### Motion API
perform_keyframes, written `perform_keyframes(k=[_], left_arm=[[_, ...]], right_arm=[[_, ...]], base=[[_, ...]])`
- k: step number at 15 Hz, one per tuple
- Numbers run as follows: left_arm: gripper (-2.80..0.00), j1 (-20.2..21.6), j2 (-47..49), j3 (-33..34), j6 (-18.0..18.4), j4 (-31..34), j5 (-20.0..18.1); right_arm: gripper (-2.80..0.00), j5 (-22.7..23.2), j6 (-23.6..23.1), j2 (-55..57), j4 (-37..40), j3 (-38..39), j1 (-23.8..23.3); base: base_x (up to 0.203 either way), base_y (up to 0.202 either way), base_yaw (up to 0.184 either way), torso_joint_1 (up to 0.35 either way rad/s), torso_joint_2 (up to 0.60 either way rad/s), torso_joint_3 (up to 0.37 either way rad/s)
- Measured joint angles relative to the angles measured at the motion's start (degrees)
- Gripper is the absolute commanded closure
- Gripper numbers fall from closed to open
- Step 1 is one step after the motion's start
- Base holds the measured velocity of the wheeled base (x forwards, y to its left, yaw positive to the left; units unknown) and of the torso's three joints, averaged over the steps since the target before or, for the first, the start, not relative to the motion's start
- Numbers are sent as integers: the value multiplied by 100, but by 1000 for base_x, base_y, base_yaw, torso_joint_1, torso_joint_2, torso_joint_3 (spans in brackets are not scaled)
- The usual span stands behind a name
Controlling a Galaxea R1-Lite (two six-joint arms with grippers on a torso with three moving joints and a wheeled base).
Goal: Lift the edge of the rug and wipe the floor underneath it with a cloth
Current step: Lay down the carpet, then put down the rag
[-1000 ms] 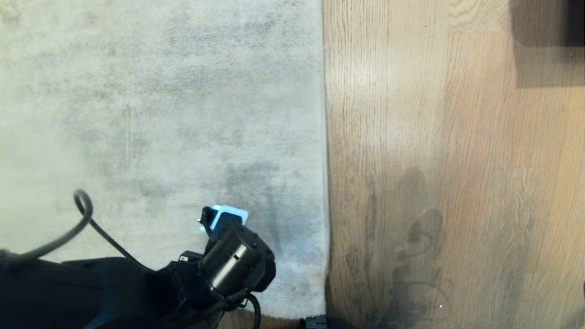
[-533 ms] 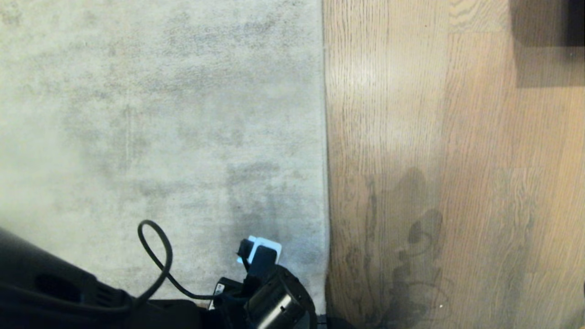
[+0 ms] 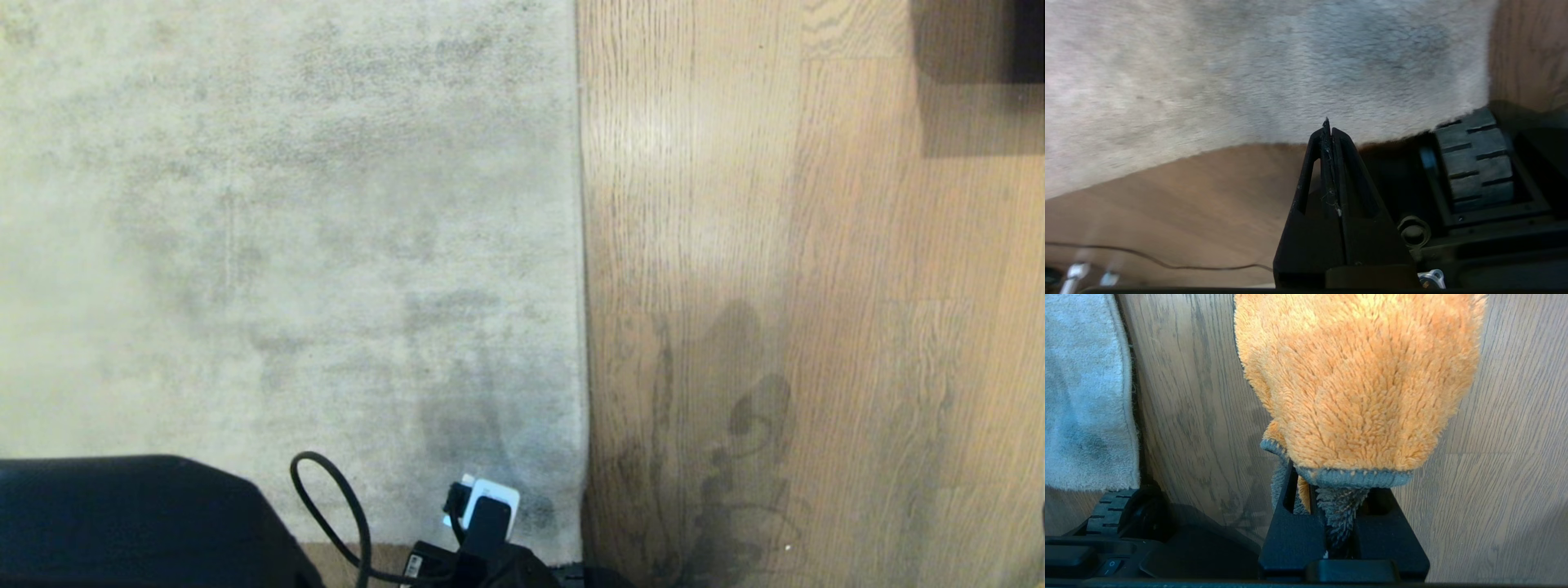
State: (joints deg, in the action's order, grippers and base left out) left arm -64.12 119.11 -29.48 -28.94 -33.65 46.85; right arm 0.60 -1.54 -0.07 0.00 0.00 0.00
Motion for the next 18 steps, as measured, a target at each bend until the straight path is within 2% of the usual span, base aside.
perform_keyframes(k=[5, 10, 18], left_arm=[[0, -191, 919, 76, 14, -1631, 25], [0, -228, 1488, -24, 125, -1776, 6], [0, 21, 2158, -787, 188, -1801, 5]], right_arm=[[0, 0, -1, 0, 0, 0, 0], [0, -2, -1, 0, 0, 0, 0], [0, 0, -2, 0, 0, 0, 0]], base=[[0, 0, 0, 0, 0, 0], [0, 0, 0, 0, 0, 0], [0, 0, 0, 0, 0, 0]])
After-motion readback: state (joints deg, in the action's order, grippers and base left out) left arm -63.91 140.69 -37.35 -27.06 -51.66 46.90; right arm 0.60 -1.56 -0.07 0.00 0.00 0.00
